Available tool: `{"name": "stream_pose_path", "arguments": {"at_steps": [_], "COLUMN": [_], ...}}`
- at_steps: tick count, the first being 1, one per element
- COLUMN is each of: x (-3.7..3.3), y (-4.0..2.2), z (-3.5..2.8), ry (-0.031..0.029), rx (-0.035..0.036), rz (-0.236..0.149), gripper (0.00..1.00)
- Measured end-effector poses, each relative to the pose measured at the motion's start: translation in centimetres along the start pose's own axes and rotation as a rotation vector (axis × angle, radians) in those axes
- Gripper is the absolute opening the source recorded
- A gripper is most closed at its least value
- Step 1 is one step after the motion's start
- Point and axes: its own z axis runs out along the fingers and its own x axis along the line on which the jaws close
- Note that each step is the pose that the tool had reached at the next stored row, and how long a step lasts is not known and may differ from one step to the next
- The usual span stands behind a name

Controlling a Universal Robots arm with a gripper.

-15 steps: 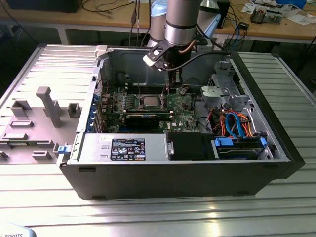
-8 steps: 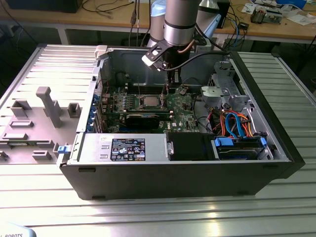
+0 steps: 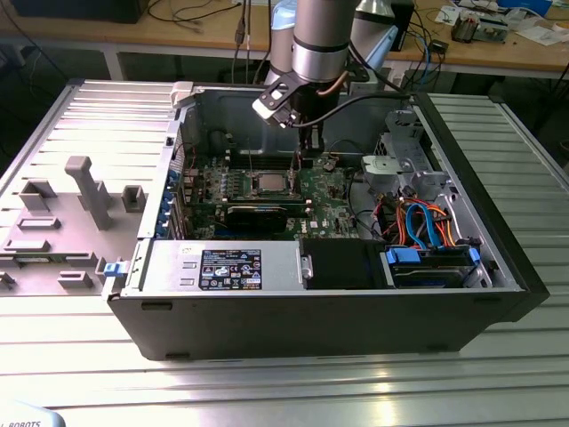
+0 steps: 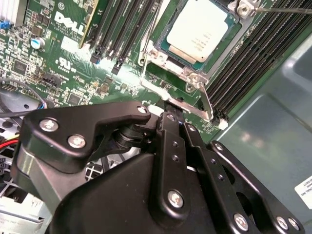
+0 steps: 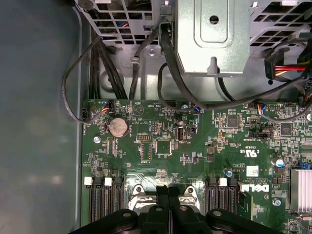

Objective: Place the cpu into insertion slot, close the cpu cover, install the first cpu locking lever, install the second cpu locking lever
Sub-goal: 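Close the cpu cover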

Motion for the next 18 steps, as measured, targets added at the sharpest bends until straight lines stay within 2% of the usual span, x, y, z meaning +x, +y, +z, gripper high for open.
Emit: {"name": "stream_pose_path", "arguments": {"at_steps": [1,6,15,18], "x": [0.01,0.01,0.02,0.03], "y": [-0.05,-0.26,-1.29,-1.89], "z": [-0.03,-0.07,-0.05,0.09], "ry": [0.0004,0.0002,0.0004,0.0005], "rx": [0.0041,0.0124,0.0135,0.0135], "rz": [0.0,0.0,0.0,0.0], "gripper": [0.11,0.11,0.11,0.11]}}
